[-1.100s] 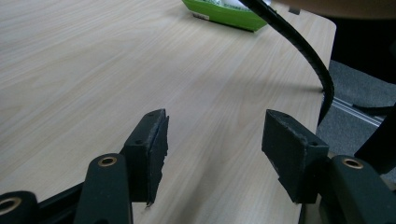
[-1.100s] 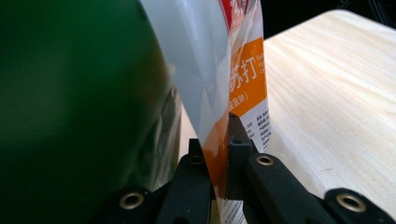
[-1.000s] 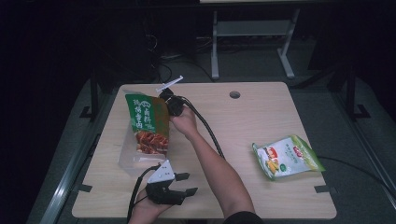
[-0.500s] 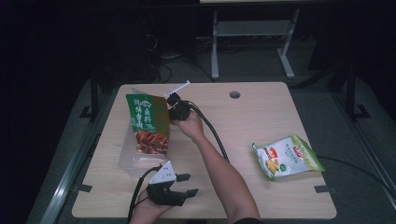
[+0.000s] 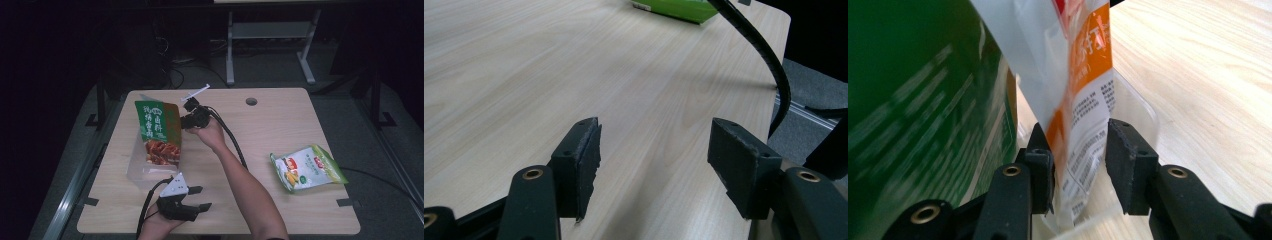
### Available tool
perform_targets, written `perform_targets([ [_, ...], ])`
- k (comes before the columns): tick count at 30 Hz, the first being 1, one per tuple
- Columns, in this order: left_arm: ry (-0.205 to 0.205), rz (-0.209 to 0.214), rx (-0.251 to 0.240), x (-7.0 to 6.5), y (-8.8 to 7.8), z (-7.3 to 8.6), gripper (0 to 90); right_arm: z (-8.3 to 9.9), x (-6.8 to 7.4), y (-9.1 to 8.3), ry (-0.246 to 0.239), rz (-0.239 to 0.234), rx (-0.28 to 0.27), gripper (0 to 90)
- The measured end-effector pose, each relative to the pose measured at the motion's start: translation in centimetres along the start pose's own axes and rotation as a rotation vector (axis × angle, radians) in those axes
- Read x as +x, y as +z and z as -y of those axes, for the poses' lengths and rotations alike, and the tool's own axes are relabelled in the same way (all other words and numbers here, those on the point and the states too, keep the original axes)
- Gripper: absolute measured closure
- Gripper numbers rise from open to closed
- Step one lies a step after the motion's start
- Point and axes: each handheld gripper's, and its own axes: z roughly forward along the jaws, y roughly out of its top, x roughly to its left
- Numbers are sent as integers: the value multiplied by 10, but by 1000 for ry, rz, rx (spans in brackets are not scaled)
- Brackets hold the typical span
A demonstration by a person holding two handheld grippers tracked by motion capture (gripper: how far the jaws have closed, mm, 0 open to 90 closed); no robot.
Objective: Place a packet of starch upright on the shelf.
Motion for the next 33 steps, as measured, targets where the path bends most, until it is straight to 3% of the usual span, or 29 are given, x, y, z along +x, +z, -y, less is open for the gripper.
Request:
perform_targets([
  [15,4,-19,9,4,3,1,327,16,-2,-45,1,26,-36,550],
  [33,13,-7,28,4,8,0,325,42,-9,-97,32,104,-42,444],
])
